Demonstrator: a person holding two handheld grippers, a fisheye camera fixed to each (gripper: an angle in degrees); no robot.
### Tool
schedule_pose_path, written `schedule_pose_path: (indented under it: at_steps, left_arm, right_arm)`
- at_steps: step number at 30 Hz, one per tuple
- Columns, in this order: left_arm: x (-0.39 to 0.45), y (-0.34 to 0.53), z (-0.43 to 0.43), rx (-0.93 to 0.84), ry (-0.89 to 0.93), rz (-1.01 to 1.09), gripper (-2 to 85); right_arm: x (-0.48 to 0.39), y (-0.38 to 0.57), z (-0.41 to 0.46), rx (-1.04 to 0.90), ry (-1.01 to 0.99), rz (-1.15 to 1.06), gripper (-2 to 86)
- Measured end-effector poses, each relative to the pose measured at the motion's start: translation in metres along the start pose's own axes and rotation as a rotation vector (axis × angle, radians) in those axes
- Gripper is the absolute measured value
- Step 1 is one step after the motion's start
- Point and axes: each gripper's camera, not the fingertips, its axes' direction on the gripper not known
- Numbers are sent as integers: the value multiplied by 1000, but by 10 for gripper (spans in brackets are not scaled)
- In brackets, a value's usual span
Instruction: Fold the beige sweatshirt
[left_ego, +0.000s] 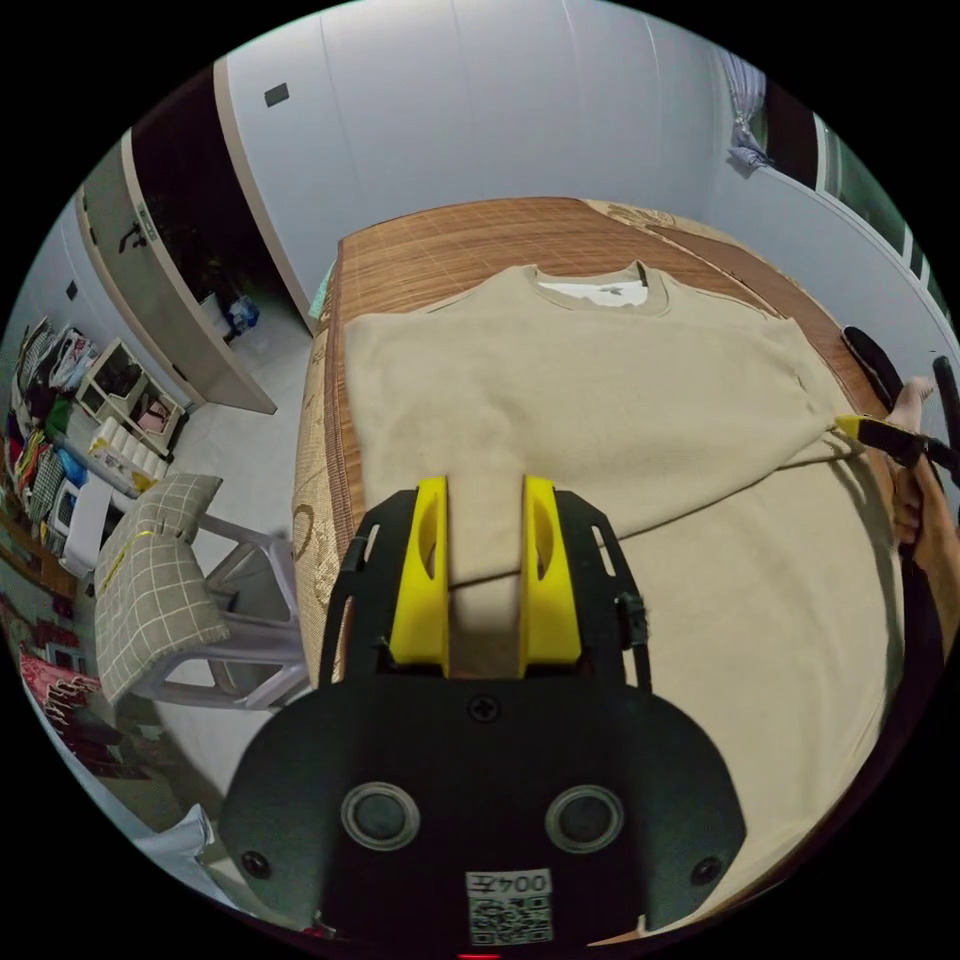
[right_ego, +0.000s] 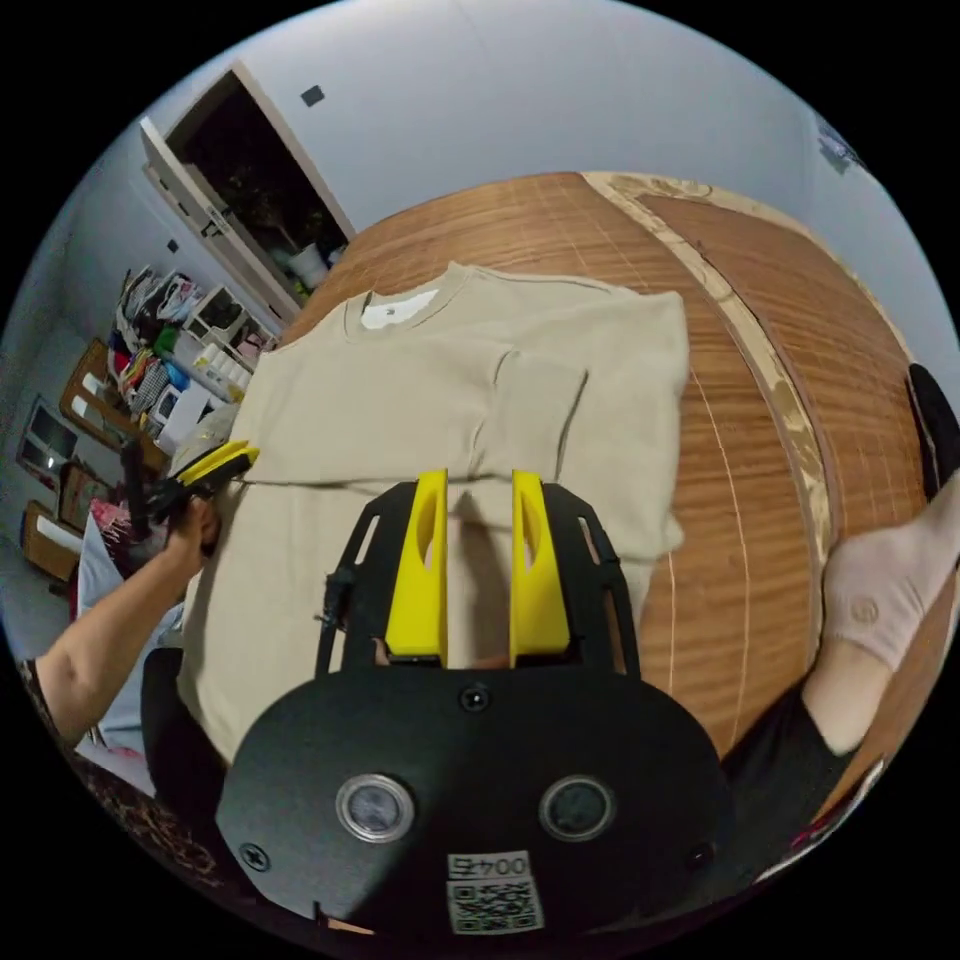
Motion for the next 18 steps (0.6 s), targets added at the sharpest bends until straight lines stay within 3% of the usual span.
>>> schedule_pose_path:
  at_steps: [7,12,14,18]
  left_arm:
    - [-21,-5,-15,-21,24,-7,115]
    - [-50,-3,-52,-81,118,-40,117]
    - [-58,11,-81,-20,178,-51,120]
    - [-78,76,-156,83,315,-35,130]
  right_arm:
    - [-73,125,-49,-205,-18,-42,111]
    - [-99,195,-17,-342,53,-26,88]
    - [-101,206,-17,-267,117,-39,64]
    - [-87,208,-19,-268,65,29,47]
